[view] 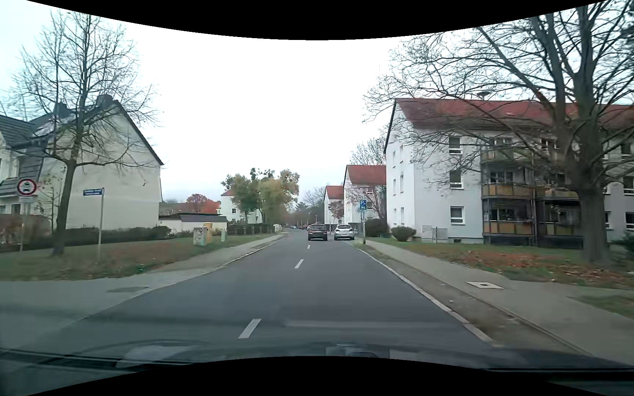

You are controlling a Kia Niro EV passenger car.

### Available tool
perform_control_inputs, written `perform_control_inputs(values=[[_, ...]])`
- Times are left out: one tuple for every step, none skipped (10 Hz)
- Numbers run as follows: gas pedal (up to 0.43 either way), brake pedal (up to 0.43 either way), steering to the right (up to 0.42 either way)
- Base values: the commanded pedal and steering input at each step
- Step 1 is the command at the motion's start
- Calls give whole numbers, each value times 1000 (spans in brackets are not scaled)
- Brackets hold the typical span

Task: Follow the waypoints while adhering to traffic rules and regulations

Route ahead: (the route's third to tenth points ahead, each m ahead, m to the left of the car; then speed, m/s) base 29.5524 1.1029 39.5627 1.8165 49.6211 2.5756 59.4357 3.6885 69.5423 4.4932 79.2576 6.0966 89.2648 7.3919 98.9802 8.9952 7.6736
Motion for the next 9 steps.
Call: perform_control_inputs(values=[[189, 0, -12], [177, 0, -14], [177, 0, -16], [177, 0, -17], [177, 0, -18], [189, 0, -21], [189, 0, -23], [189, 0, -25], [189, 0, -26]])
